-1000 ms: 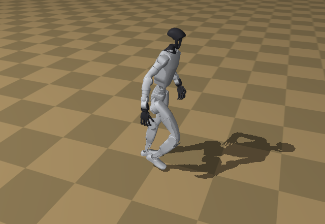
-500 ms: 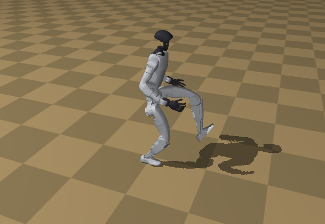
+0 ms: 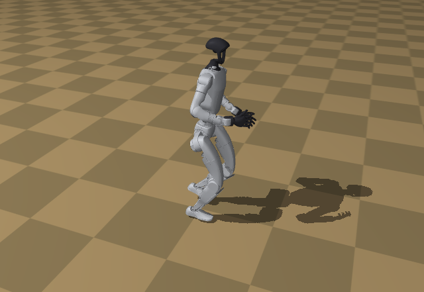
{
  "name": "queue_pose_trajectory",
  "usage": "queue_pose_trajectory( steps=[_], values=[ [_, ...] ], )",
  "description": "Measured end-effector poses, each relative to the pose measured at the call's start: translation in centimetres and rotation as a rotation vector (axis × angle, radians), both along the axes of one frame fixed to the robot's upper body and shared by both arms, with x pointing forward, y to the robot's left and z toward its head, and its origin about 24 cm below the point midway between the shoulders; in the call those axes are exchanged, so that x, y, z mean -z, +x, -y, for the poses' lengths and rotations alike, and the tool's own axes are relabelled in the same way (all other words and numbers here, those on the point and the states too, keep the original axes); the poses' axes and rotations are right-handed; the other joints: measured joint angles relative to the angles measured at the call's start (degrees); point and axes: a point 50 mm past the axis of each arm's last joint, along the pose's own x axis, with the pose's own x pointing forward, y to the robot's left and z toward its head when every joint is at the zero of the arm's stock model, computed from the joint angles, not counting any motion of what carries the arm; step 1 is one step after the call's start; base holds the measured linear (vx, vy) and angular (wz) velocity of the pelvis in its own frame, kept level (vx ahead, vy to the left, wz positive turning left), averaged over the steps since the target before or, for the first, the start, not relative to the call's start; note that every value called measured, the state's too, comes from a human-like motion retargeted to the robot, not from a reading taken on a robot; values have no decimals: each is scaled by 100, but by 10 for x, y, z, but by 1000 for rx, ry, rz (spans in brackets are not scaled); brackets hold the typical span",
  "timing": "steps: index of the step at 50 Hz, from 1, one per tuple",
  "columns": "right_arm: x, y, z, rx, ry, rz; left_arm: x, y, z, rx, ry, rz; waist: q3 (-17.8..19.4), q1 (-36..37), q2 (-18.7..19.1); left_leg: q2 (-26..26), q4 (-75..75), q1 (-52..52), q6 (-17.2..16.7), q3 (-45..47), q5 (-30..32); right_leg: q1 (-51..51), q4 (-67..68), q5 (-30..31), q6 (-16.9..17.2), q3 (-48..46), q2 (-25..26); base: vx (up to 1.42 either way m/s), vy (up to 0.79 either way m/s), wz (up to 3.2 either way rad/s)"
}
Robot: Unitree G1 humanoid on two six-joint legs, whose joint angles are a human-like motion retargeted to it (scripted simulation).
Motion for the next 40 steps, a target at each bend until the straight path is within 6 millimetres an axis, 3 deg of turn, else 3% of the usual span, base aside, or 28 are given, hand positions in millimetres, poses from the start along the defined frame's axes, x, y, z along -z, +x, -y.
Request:
queue_pose_trajectory(
  steps=[6,10,15,21,29,35,40],
  values=[
    [83,-22,36,151,-194,-338,25,-13,23,145,-45,-129,70,-429,-208,-567,-2211,1416,142,106,-1124,-364,1080,-218,216,-392,-838,2,14,48],
    [127,-50,61,218,-290,-573,39,-32,26,214,-55,-228,133,-631,-435,-996,-3112,1785,278,69,-1134,-852,1863,419,397,-490,-1477,0,11,43],
    [158,-89,89,279,-354,-808,50,-65,19,252,-84,-346,256,-775,-422,-1176,-3645,2100,294,-162,-1016,-1190,1964,539,704,-182,-1397,5,6,32],
    [172,-120,114,346,-408,-962,58,-102,8,211,-128,-447,401,-826,-309,-1169,-3786,2412,294,-237,-980,-1191,1696,698,881,51,-1336,9,0,8],
    [178,-138,125,432,-468,-1031,68,-132,5,57,-184,-536,435,-775,-73,-820,-3299,2563,57,-116,-628,-539,859,785,804,170,-948,13,-8,-13],
    [181,-138,115,441,-462,-1028,70,-123,5,-18,-191,-512,291,-600,282,-41,-1506,1782,-240,67,85,-140,-48,1106,622,197,-206,9,-11,-28],
    [177,-122,107,437,-433,-975,61,-93,3,-72,-201,-405,163,-426,539,550,530,603,-137,194,236,-160,-427,1178,468,339,358,5,-11,-26]
  ],
)
